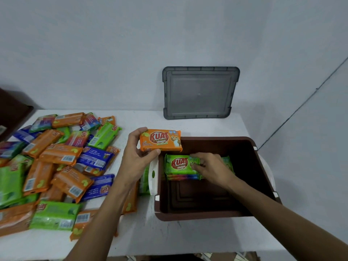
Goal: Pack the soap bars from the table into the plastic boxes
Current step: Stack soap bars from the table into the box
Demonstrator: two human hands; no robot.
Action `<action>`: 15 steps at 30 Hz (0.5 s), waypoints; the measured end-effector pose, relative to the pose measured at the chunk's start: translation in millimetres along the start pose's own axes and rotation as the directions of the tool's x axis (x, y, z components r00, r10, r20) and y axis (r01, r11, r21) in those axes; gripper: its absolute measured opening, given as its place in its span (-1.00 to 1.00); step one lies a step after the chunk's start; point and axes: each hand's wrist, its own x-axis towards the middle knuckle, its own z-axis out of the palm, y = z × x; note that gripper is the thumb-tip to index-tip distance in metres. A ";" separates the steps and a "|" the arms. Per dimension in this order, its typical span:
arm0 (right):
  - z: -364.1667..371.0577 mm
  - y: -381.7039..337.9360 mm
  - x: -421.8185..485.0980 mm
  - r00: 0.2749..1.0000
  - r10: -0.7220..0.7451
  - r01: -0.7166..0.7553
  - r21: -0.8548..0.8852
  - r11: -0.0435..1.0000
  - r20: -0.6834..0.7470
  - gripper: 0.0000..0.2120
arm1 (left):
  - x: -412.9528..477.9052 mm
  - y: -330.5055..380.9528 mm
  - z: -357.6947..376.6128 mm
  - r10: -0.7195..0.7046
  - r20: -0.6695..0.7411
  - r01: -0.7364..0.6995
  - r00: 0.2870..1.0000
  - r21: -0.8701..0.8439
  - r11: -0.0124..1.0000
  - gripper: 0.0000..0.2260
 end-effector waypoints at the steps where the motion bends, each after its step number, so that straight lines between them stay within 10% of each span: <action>1: 0.5 -0.7 -0.5 1.000 -0.003 0.003 -0.010 1.000 -0.004 -0.60 | -0.2 -0.1 -0.2 0.000 0.003 0.000 1.000 0.007 1.000 -0.46; 12: -12.2 -7.7 -2.7 0.988 -0.097 0.084 -0.111 0.990 -0.123 -0.74 | -2.7 3.1 2.0 0.009 0.035 -0.011 0.999 0.069 0.998 -0.45; 15: -20.1 -29.6 -2.8 0.965 -0.074 0.114 0.148 0.982 -0.251 -0.77 | -3.1 3.9 1.3 0.009 0.040 -0.013 0.999 0.093 0.996 -0.45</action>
